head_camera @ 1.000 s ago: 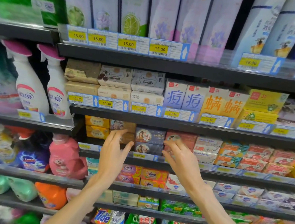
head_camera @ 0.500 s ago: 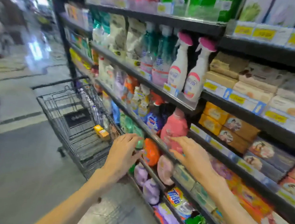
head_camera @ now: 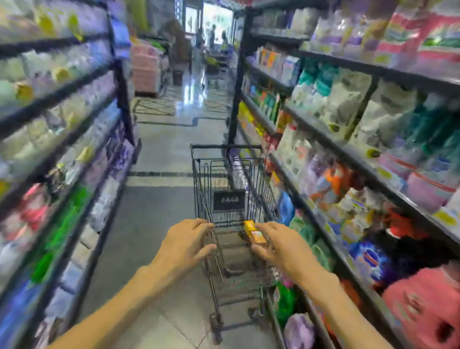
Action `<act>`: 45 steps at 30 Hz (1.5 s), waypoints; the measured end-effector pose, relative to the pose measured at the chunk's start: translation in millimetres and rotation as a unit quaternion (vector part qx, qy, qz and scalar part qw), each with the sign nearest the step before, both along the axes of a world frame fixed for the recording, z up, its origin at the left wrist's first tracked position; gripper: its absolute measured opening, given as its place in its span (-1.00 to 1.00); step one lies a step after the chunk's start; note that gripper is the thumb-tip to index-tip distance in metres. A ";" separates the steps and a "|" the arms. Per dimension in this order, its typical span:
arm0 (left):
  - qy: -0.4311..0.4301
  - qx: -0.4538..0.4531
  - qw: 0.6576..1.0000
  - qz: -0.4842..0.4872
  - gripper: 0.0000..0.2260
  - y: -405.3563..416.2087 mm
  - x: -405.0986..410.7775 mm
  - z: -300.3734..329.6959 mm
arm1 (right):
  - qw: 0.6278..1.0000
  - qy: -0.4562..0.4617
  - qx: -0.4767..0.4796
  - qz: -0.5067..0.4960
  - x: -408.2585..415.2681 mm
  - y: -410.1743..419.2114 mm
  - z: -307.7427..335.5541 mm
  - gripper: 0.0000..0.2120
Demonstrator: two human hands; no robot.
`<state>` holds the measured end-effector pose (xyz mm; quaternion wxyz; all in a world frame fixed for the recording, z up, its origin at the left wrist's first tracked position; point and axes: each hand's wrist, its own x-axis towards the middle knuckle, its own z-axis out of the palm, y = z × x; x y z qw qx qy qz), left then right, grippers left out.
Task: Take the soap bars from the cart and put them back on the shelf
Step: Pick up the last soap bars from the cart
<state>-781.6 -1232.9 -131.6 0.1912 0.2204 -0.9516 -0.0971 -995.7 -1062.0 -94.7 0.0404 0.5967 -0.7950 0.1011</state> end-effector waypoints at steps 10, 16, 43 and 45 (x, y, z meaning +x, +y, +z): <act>-0.025 -0.007 0.997 0.073 -0.36 -200.4 47.1 3.1 | 0.997 -0.032 0.013 0.067 40.2 -225.0 -1.2 -0.39; -0.027 0.004 0.996 0.081 -0.46 -299.7 17.9 -5.4 | 0.996 -0.049 0.015 0.078 17.0 -331.1 -11.3 -0.39; -0.062 -0.012 0.950 -0.307 -0.49 -570.8 -463.6 -38.2 | 0.951 -0.074 0.027 -0.298 -309.5 -507.1 -36.9 -0.44; -0.077 -0.004 0.932 -0.355 -0.48 -568.2 -495.9 -46.4 | 0.931 -0.086 0.020 -0.354 -318.2 -497.0 -42.6 -0.43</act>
